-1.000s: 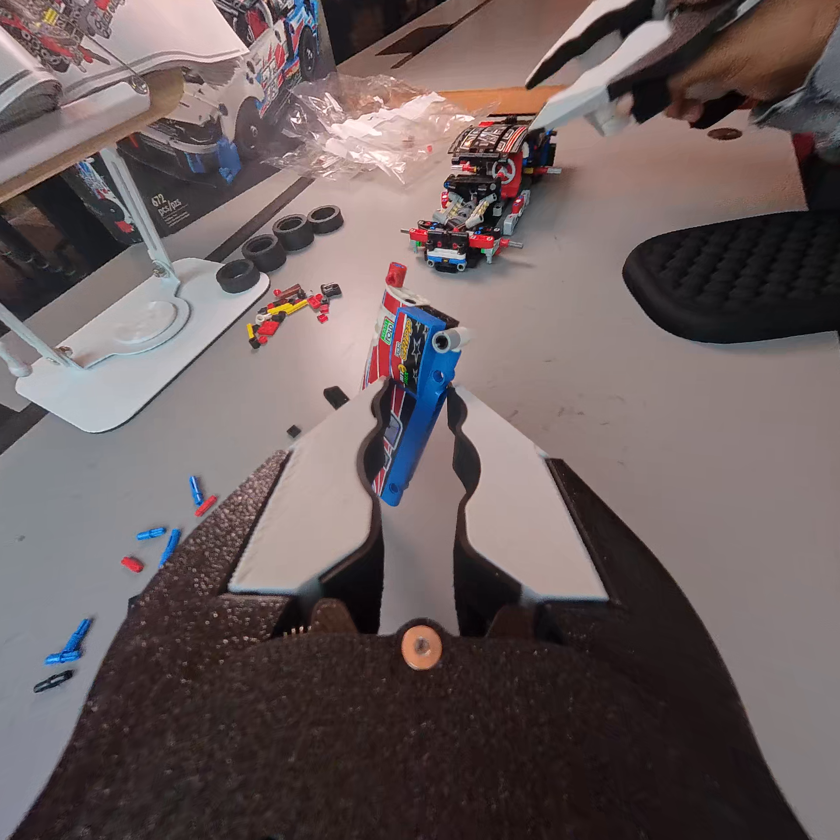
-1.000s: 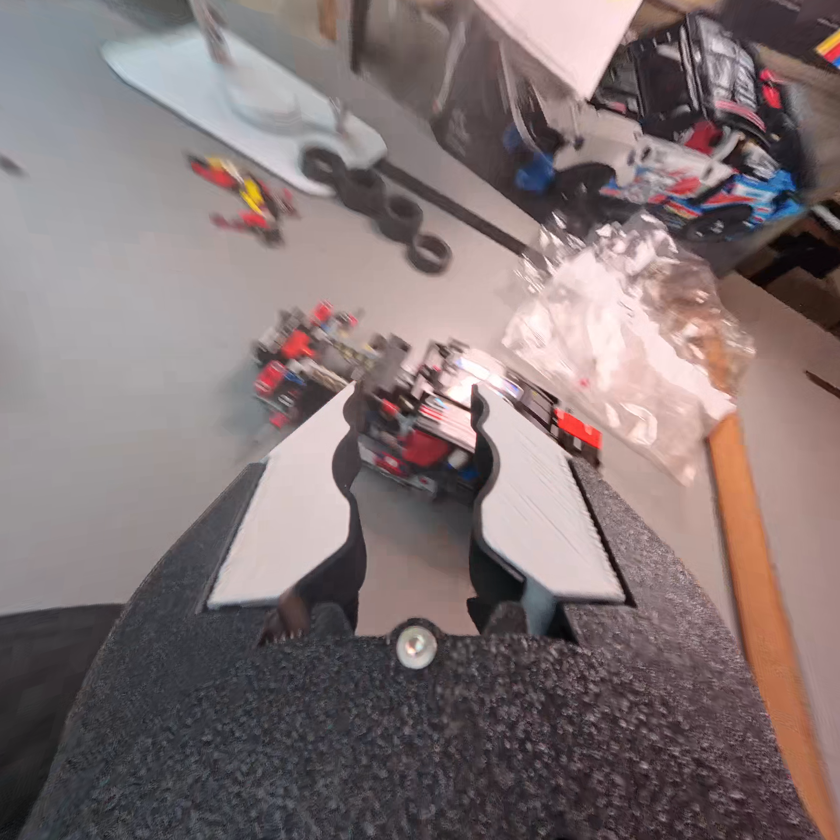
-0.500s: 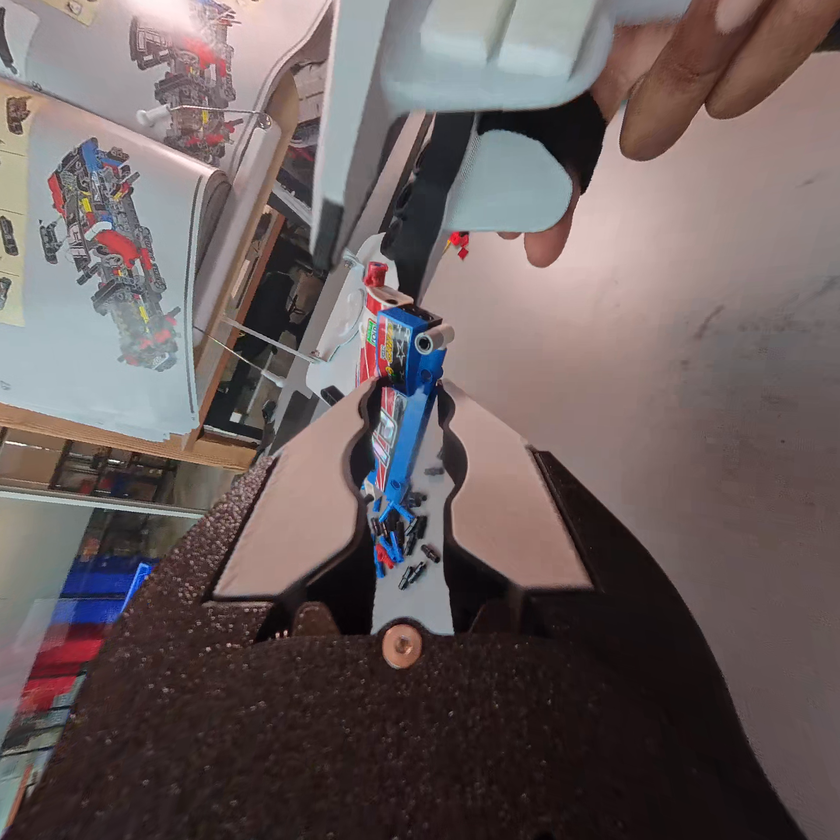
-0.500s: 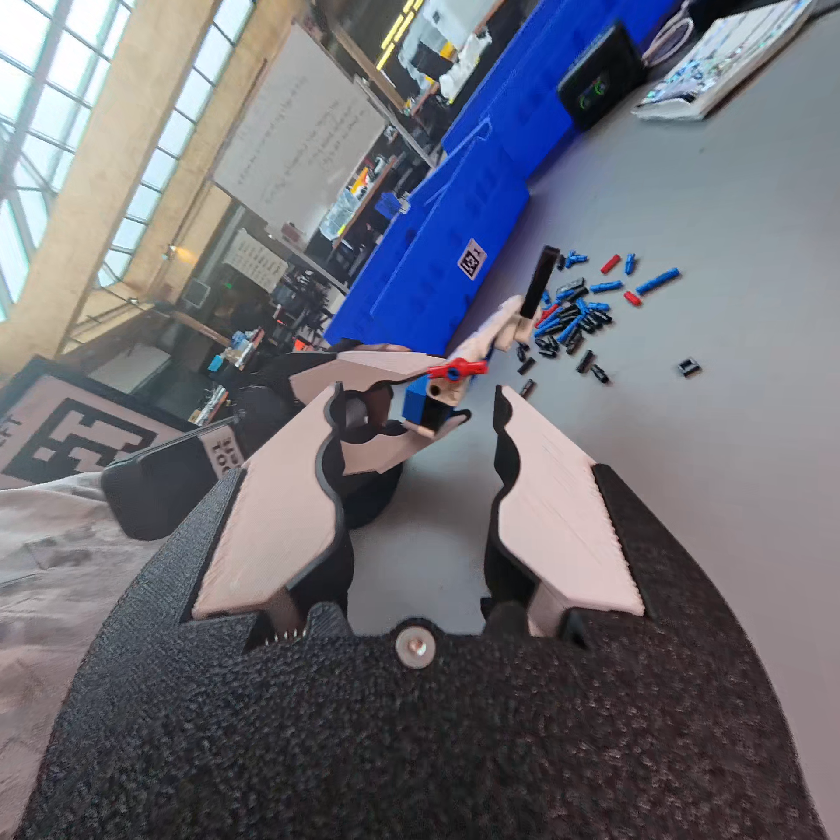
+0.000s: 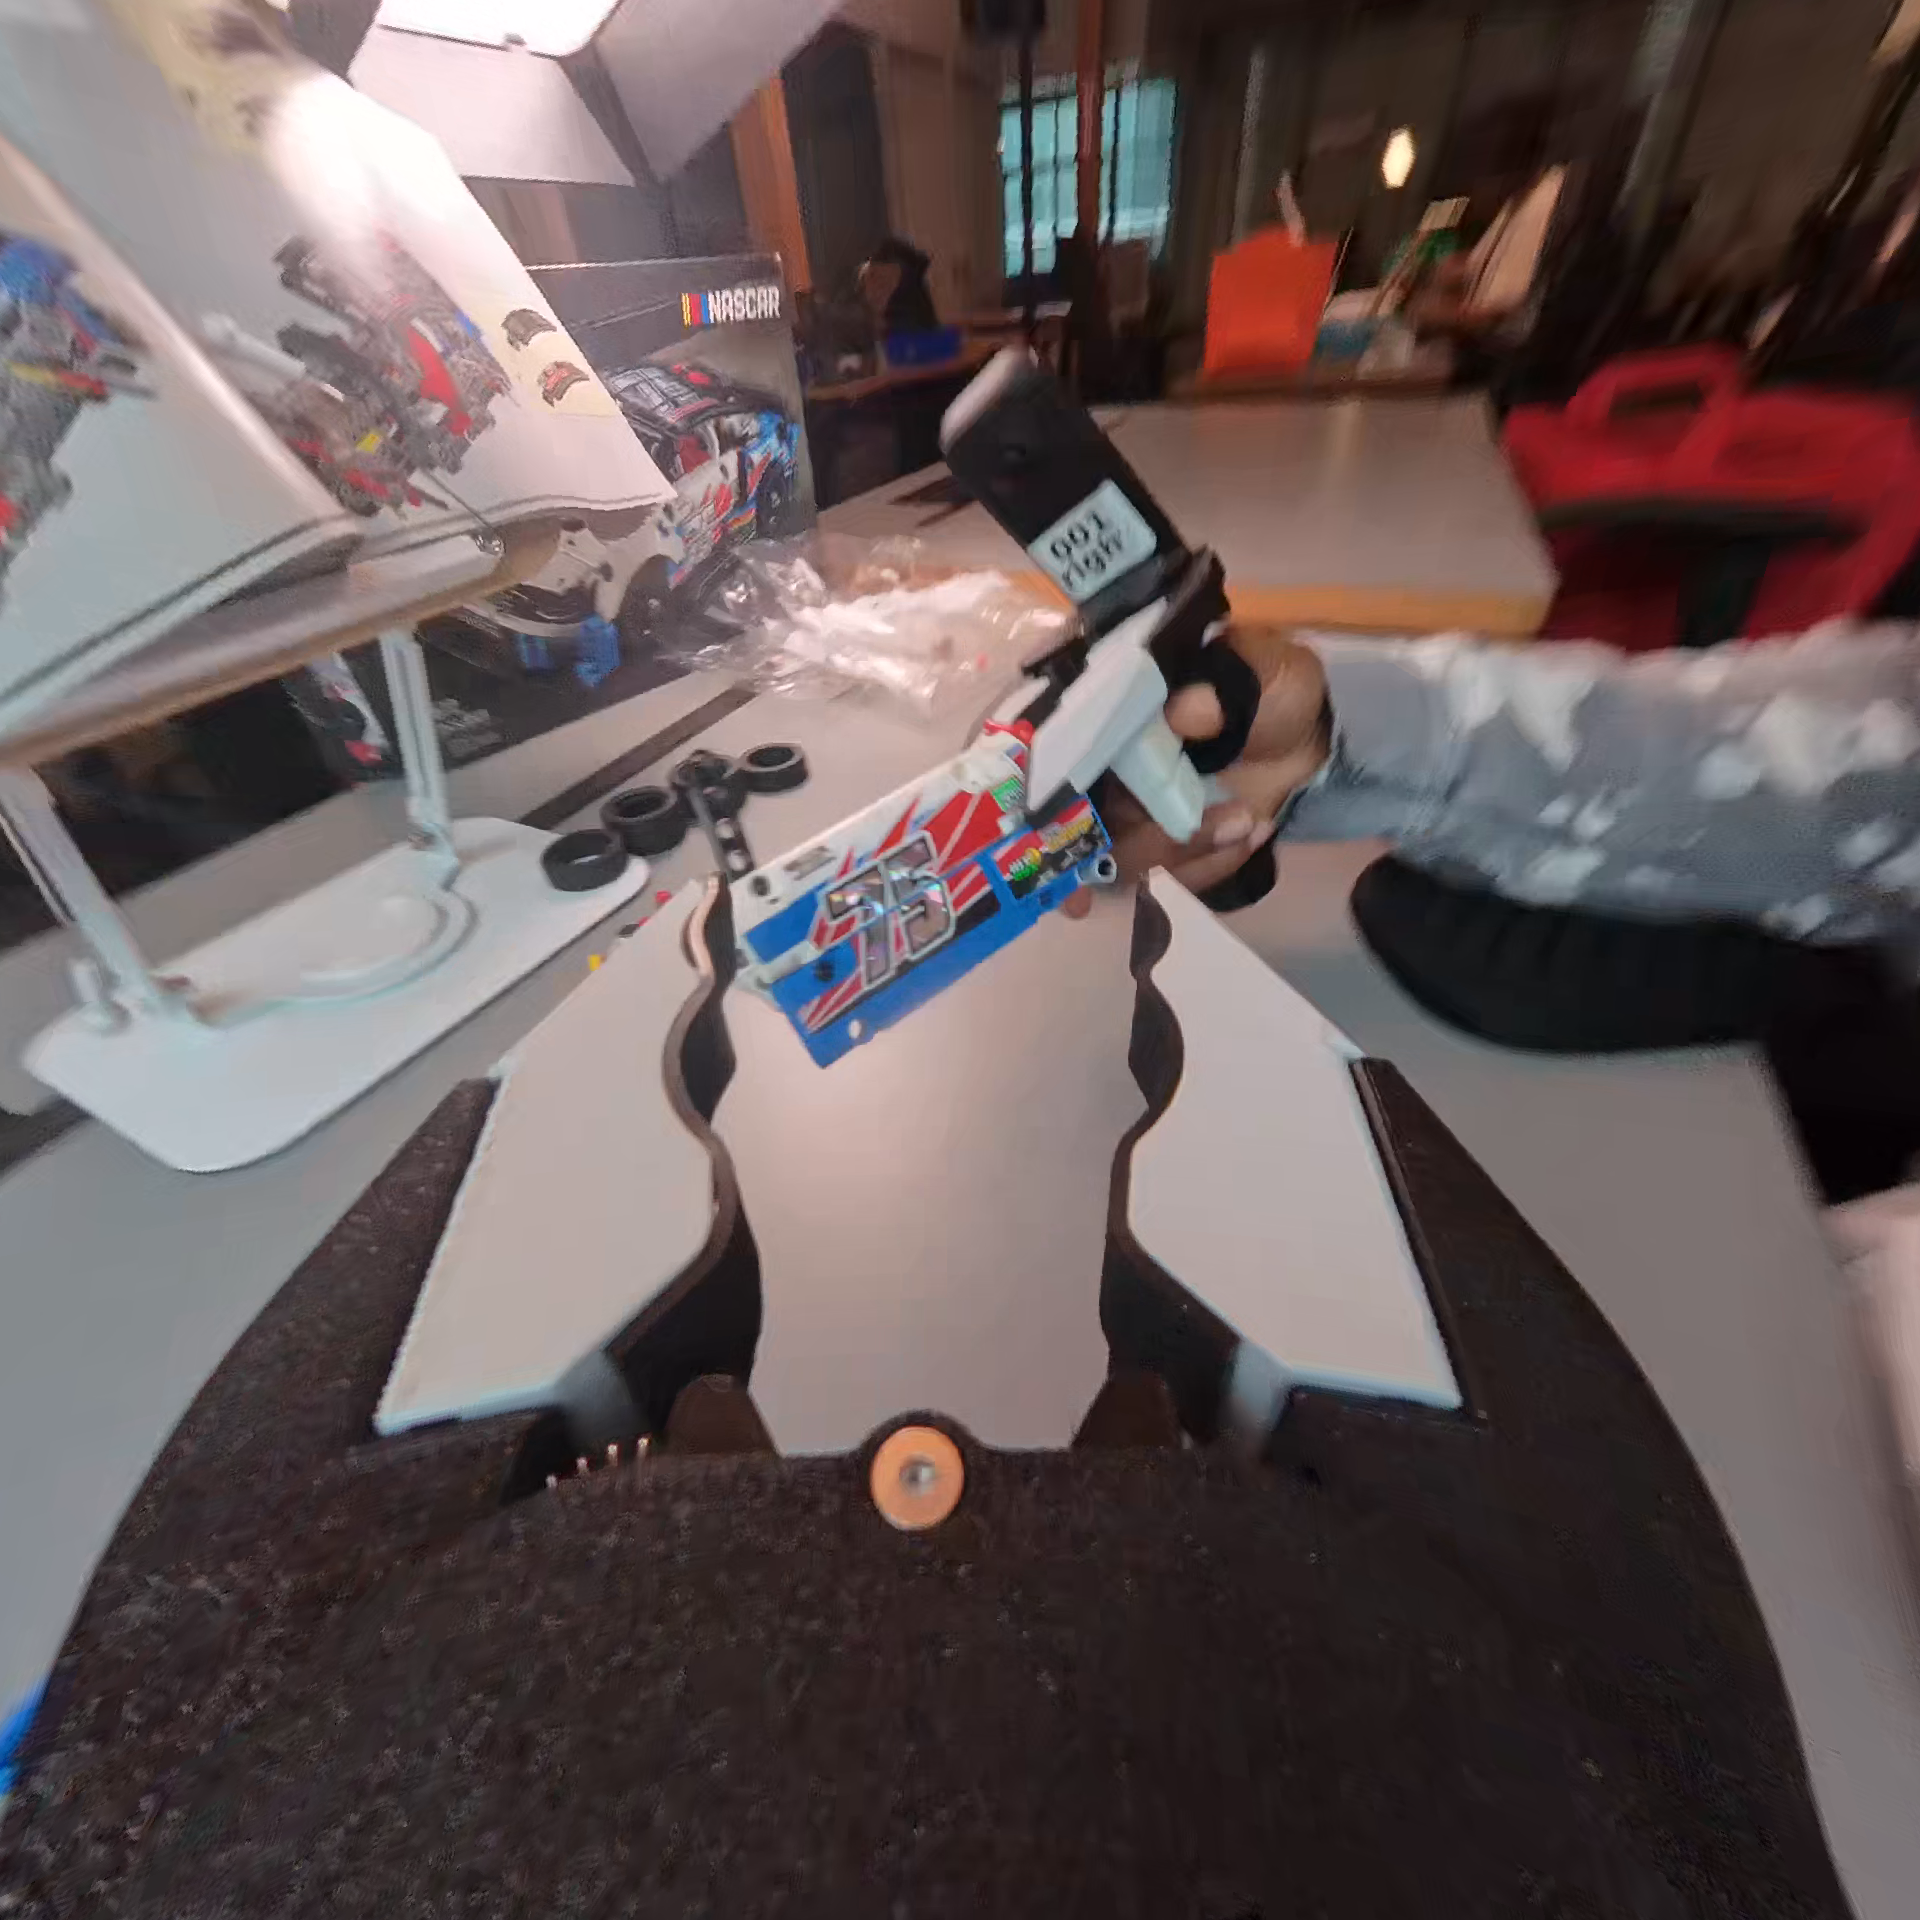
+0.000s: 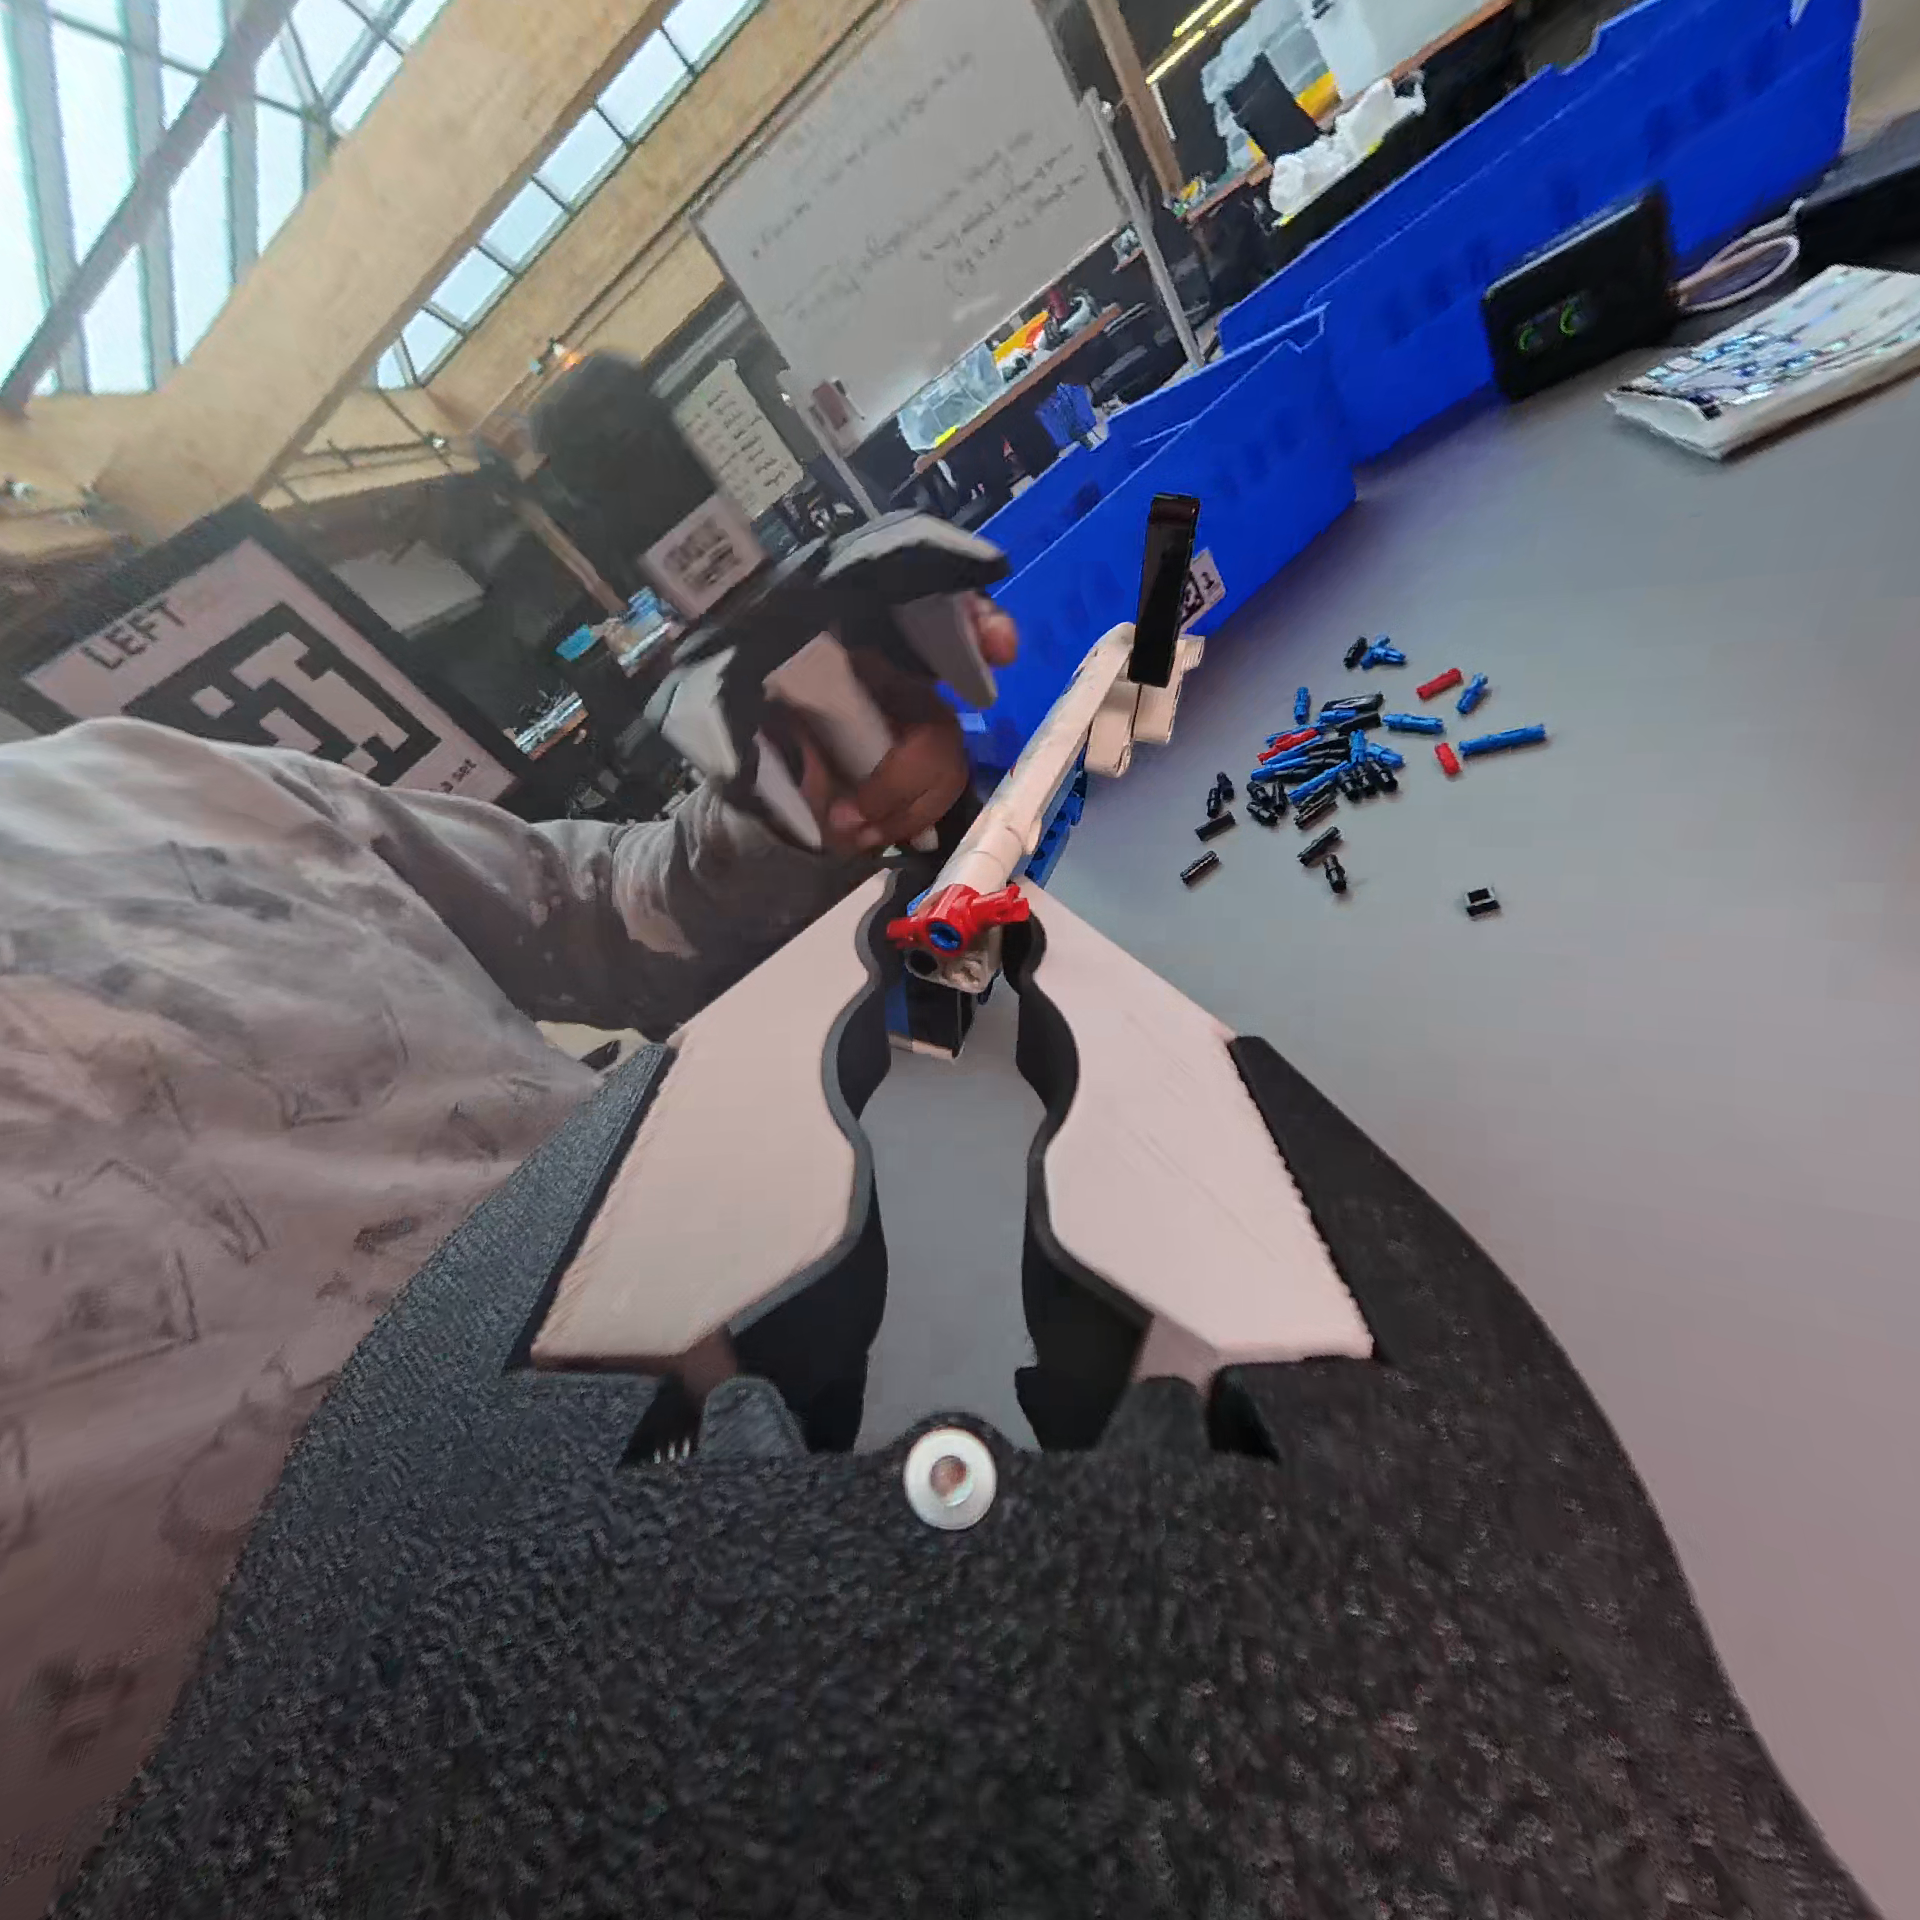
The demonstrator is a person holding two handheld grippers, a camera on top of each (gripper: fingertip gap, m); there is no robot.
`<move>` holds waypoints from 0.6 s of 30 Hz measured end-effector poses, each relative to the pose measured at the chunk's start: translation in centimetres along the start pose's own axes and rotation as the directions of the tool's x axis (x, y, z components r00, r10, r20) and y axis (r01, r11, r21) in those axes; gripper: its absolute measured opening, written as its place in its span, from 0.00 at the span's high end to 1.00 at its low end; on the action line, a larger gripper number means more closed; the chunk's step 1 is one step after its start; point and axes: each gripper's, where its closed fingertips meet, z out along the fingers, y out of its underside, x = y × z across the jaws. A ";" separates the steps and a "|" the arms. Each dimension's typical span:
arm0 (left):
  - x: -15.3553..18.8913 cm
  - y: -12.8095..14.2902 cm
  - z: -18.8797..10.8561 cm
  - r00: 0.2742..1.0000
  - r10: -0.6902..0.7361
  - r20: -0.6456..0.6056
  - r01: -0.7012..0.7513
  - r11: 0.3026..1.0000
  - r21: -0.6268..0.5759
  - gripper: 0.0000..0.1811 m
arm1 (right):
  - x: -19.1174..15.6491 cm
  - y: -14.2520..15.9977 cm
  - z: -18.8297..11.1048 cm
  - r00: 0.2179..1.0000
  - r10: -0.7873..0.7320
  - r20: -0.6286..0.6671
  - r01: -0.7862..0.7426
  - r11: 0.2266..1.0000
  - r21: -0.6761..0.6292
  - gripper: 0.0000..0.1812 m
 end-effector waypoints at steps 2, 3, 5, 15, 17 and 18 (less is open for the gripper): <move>-1.7 -1.6 -0.7 0.944 -0.287 -0.165 0.299 0.952 0.056 0.59 | -1.0 0.6 -0.8 0.997 -0.040 0.073 0.043 0.999 -0.031 0.90; -2.2 -1.9 -0.7 0.875 -0.411 -0.255 0.431 0.902 0.025 0.63 | -1.4 0.9 -0.9 0.993 -0.060 0.099 0.064 0.997 -0.038 0.90; -1.5 -1.5 -0.3 0.710 -0.550 -0.441 0.559 0.820 -0.122 0.62 | -2.3 1.6 -0.9 0.985 -0.059 0.163 0.070 0.996 -0.062 0.90; 3.6 3.0 2.3 0.644 -0.569 -0.511 0.505 0.818 -0.274 0.79 | -4.0 0.2 -0.5 0.967 -0.180 0.179 0.173 0.983 0.055 0.91; 2.0 1.8 2.6 0.642 -0.594 -0.485 0.598 0.784 -0.168 0.87 | -3.3 -0.2 -0.2 0.970 -0.218 0.112 0.211 0.975 0.069 0.90; 1.5 1.5 2.5 0.658 -0.583 -0.476 0.597 0.790 -0.143 0.87 | -2.7 -0.4 -0.1 0.970 -0.232 0.070 0.226 0.971 0.080 0.90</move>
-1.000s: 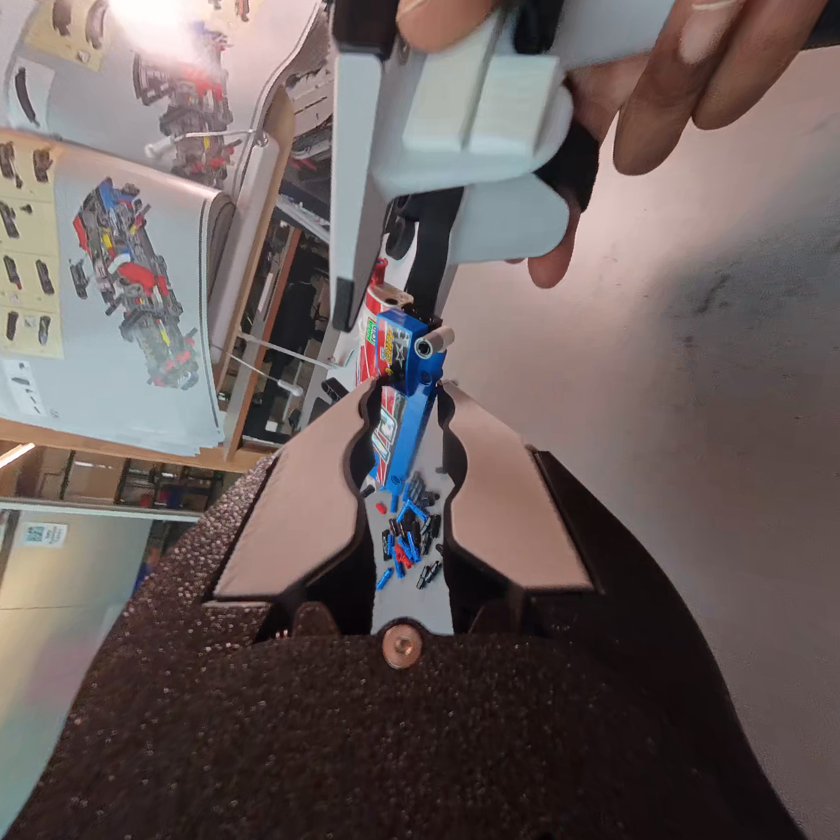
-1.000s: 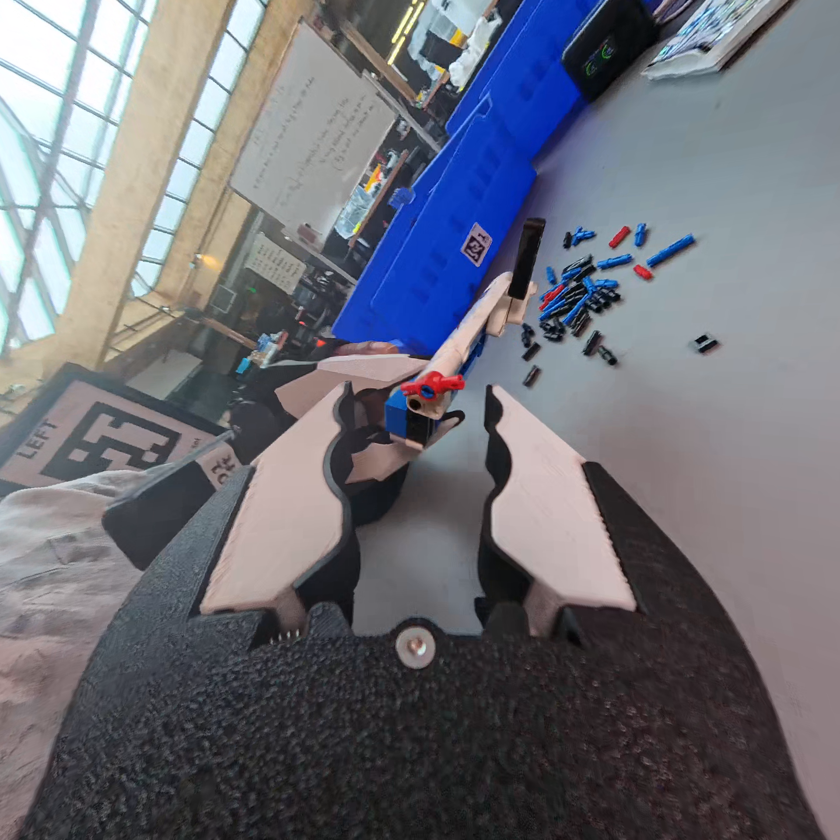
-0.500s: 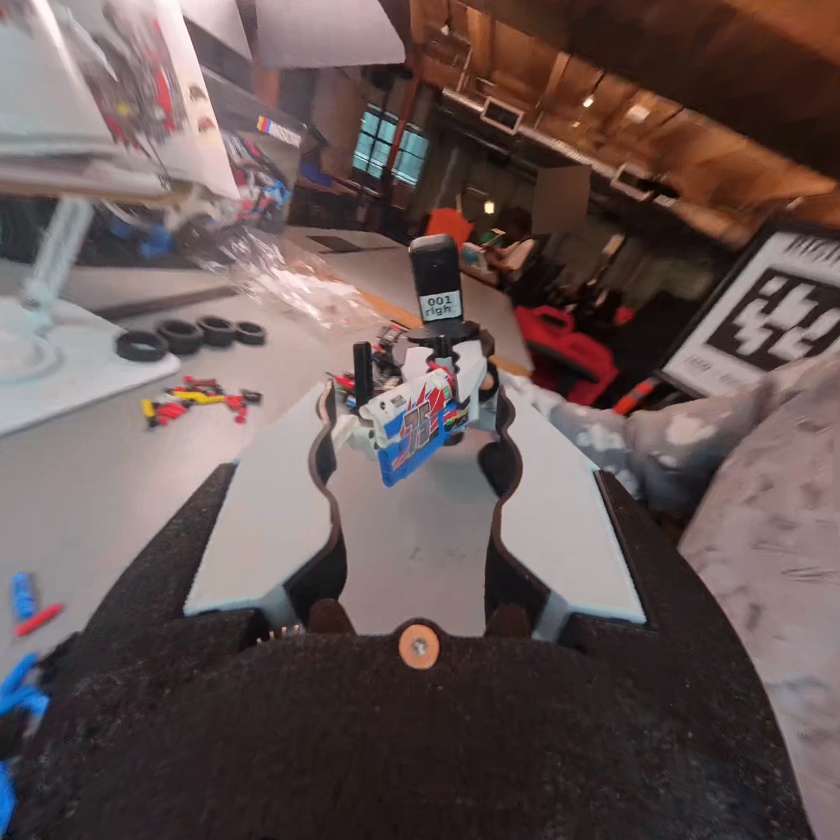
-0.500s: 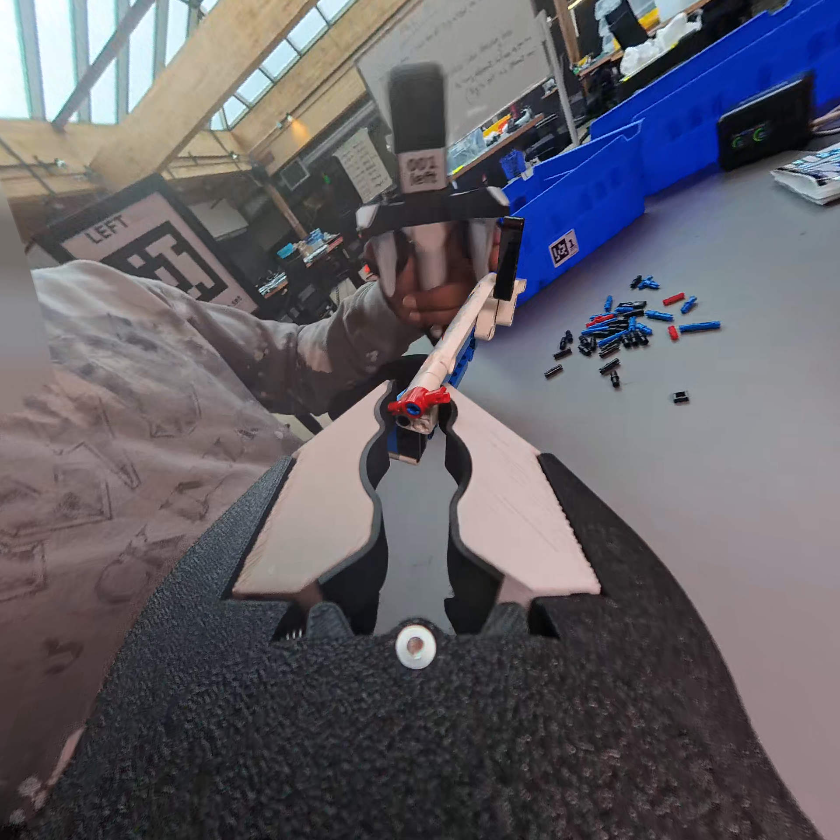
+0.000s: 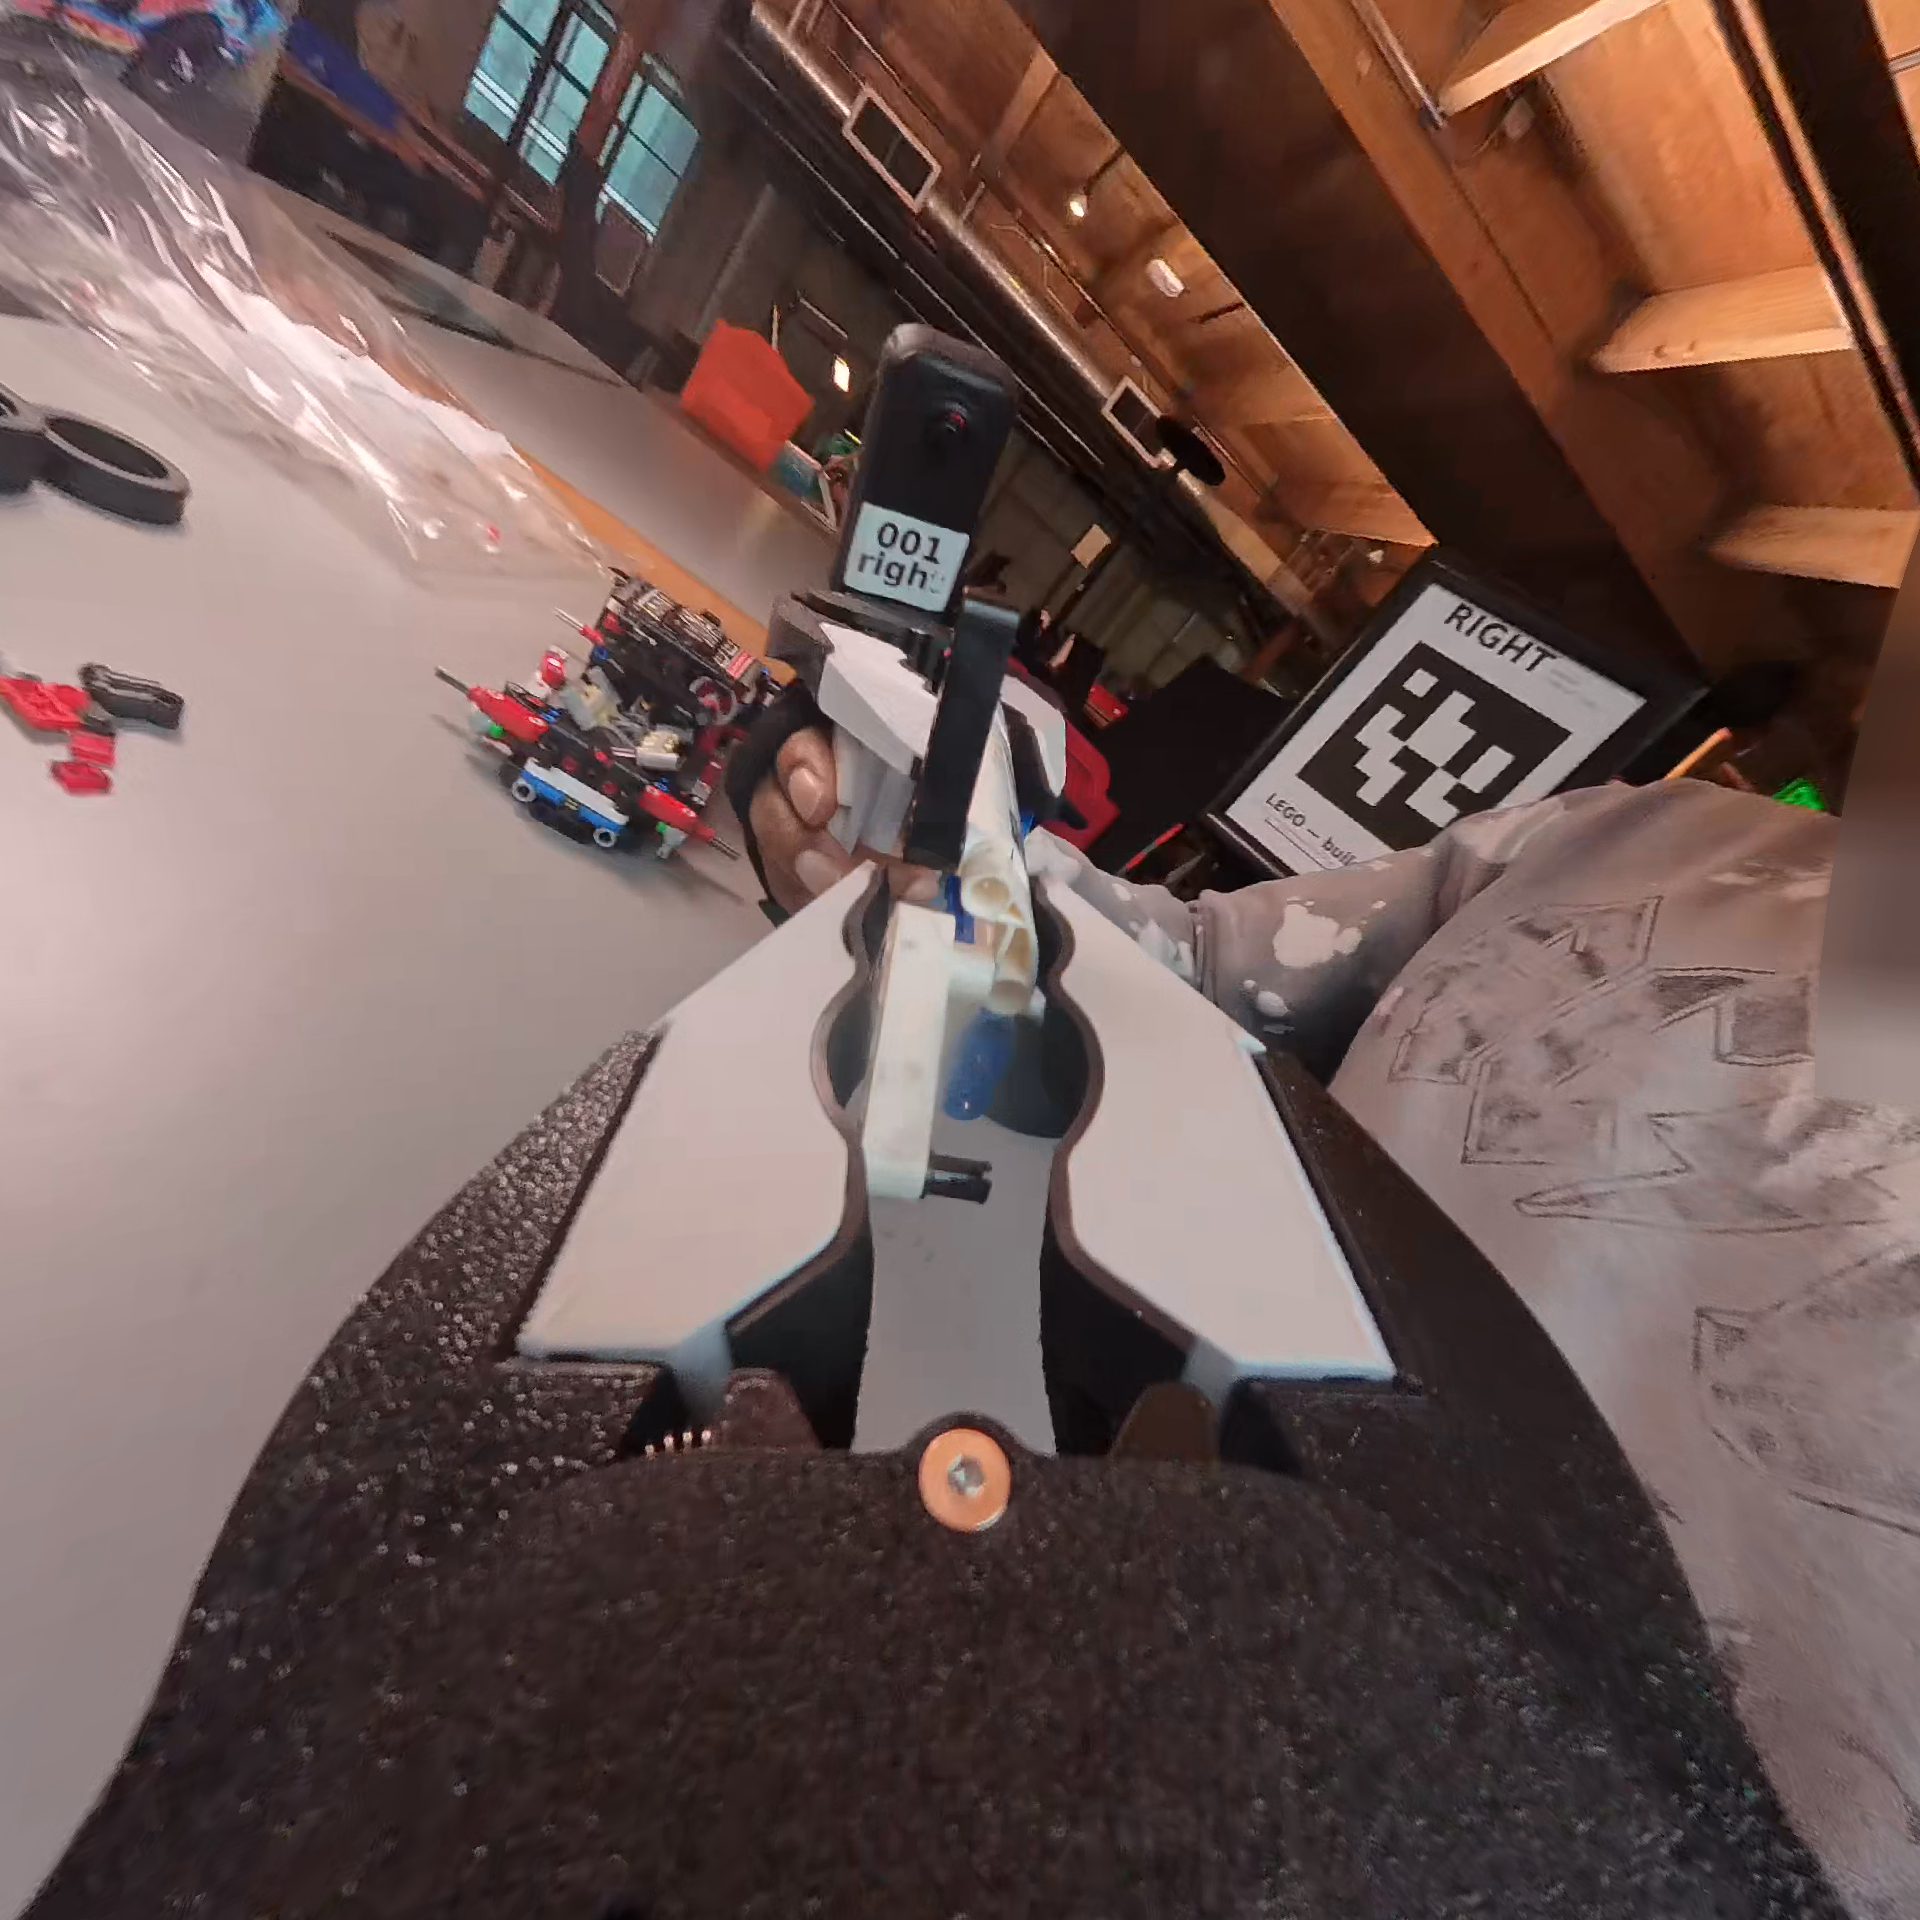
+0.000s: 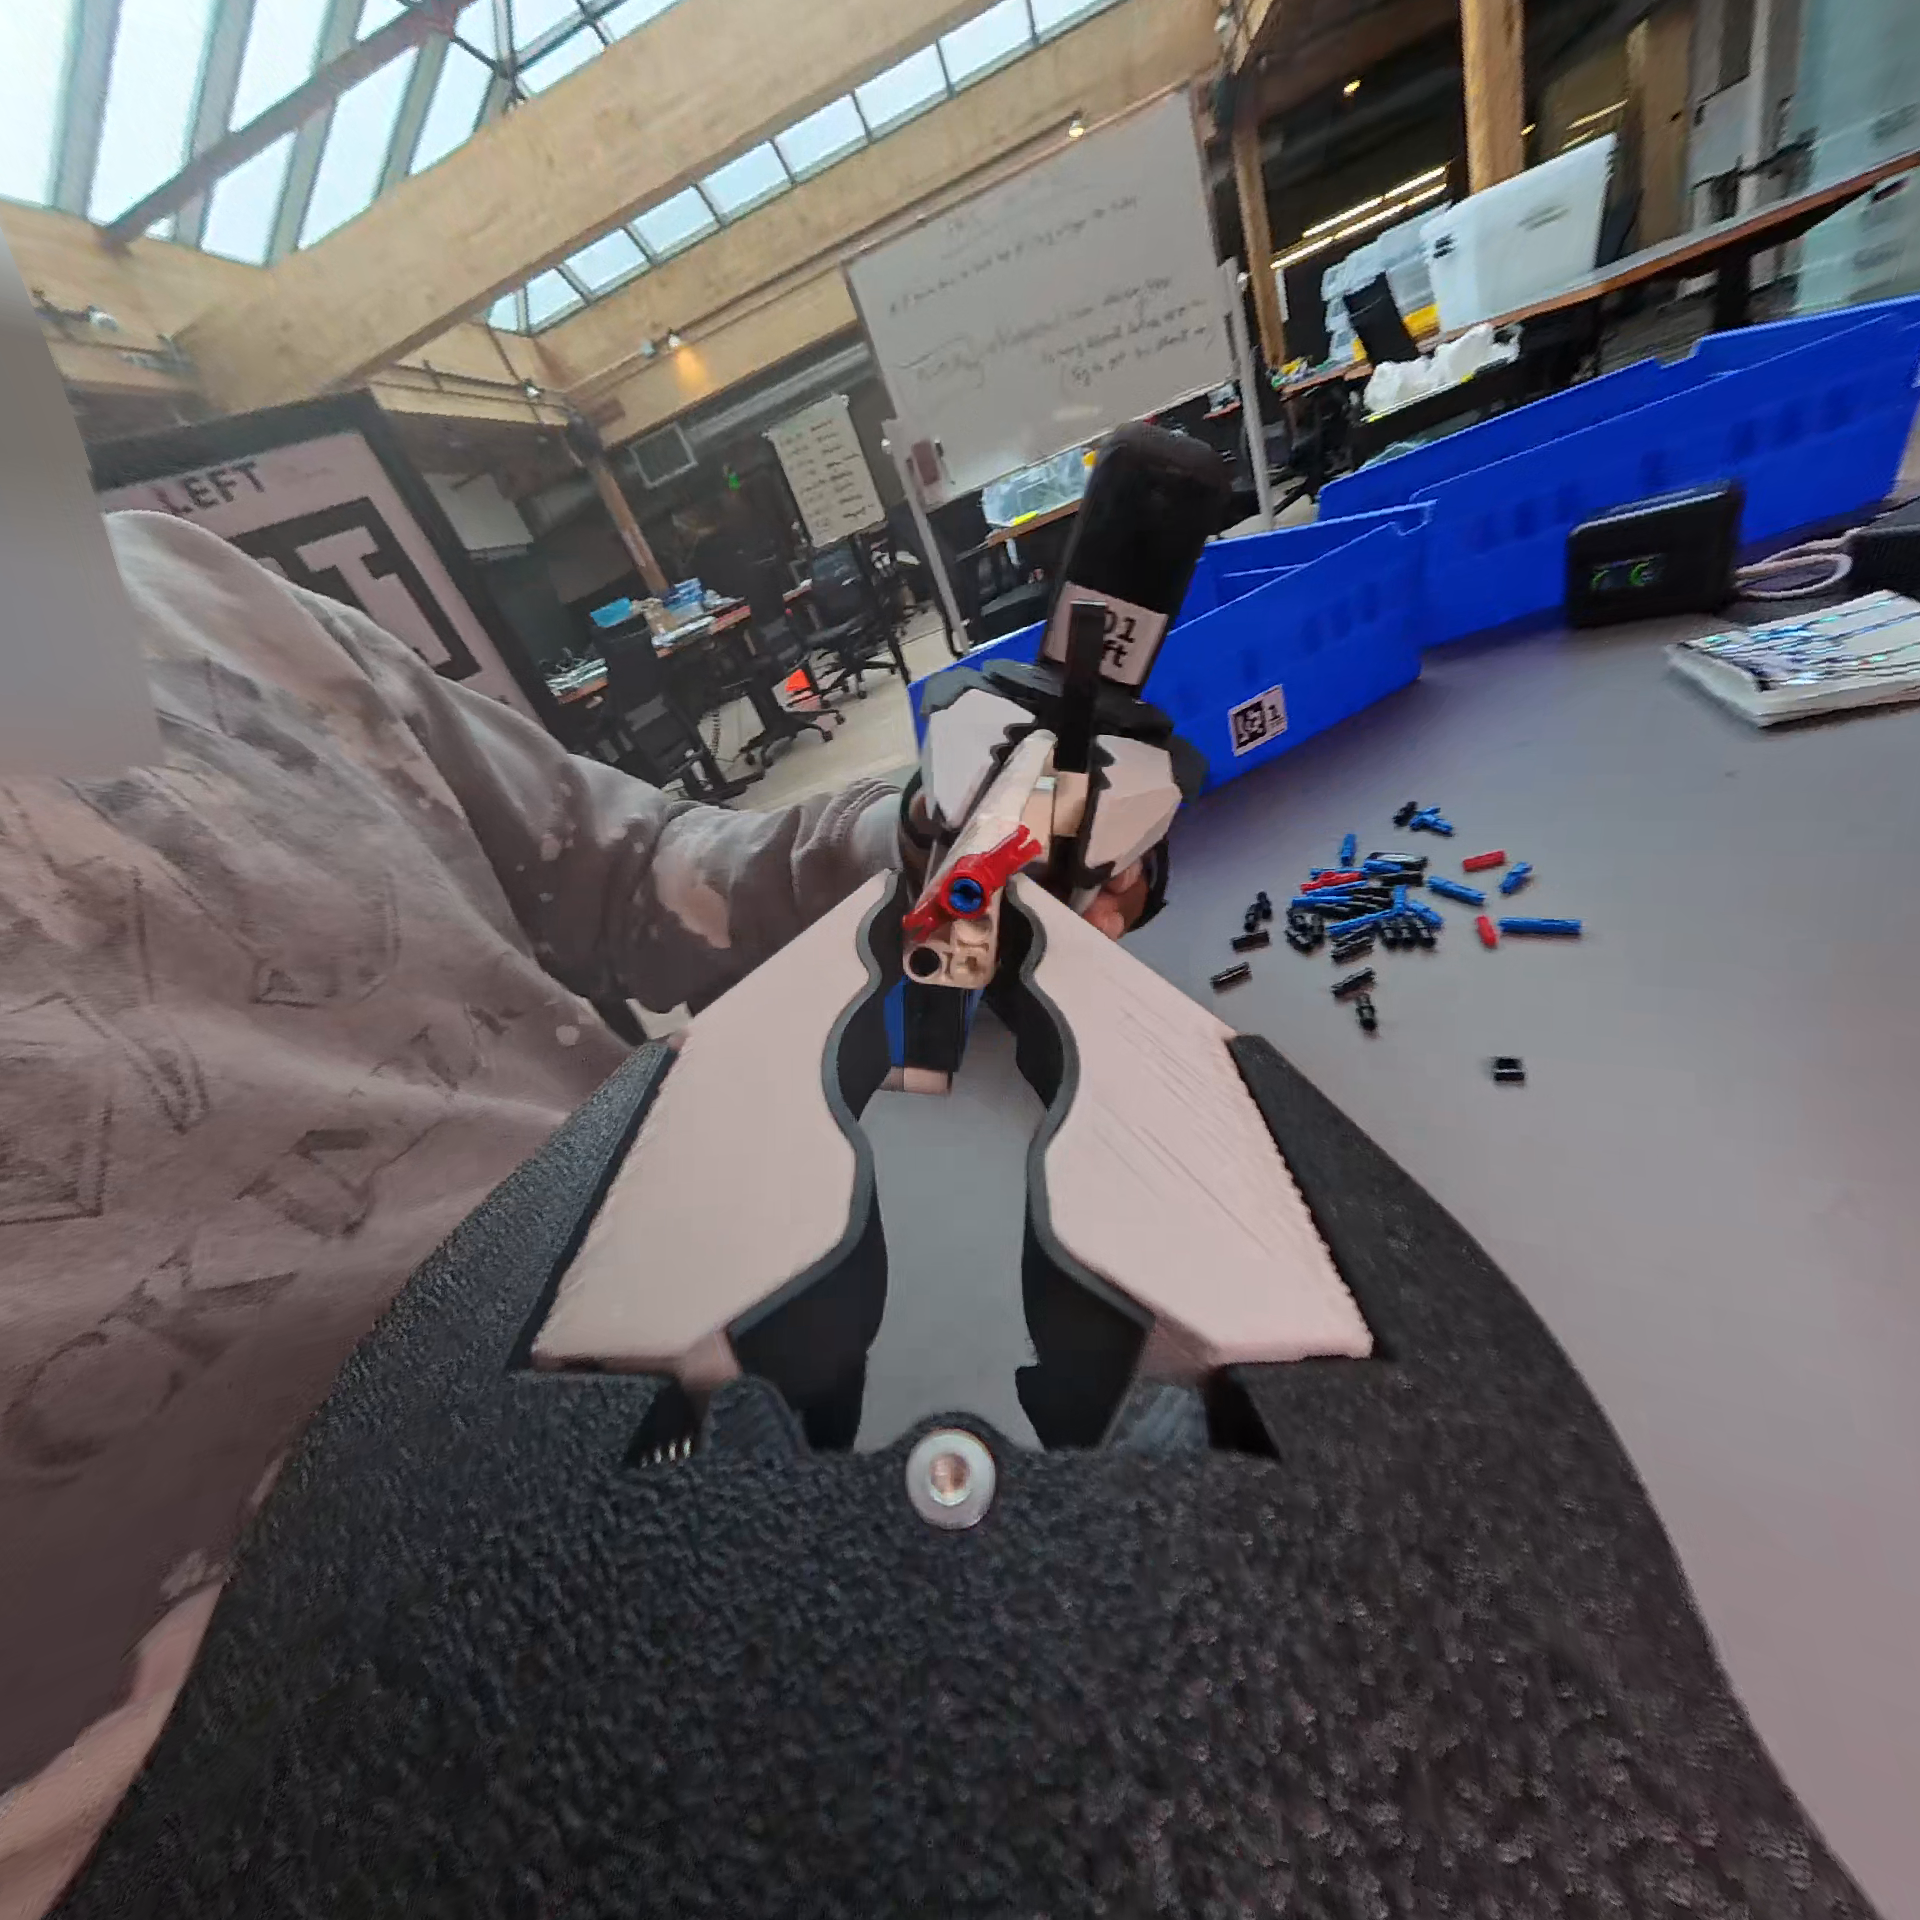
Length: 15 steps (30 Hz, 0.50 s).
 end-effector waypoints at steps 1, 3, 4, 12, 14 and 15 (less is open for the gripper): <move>-0.3 -0.1 -0.2 0.998 0.047 0.032 -0.047 0.999 -0.006 0.87 | 0.7 0.0 0.1 0.999 -0.022 -0.043 0.022 1.000 0.004 0.91; -0.5 -0.3 -0.6 0.986 0.148 0.081 -0.146 0.989 -0.024 0.87 | 1.4 0.0 0.0 0.995 -0.050 -0.092 0.051 0.999 0.015 0.91; -0.5 -0.4 -0.9 0.977 0.188 0.101 -0.186 0.982 -0.025 0.87 | 1.7 -0.3 -0.2 0.993 -0.044 -0.108 0.048 0.998 0.034 0.88; 0.8 -0.7 -1.9 0.840 0.514 0.172 -0.501 0.858 -0.118 0.86 | 1.5 0.8 -0.5 0.993 -0.062 -0.102 0.058 0.997 -0.044 0.91; 0.9 -0.9 -2.2 0.855 0.493 0.161 -0.484 0.870 -0.095 0.86 | 1.6 1.2 -0.3 0.994 -0.050 -0.095 0.044 0.997 -0.060 0.91; 0.8 -0.8 -2.3 0.861 0.485 0.156 -0.475 0.875 -0.096 0.87 | 1.6 1.1 -0.3 0.995 -0.039 -0.090 0.035 0.998 -0.043 0.92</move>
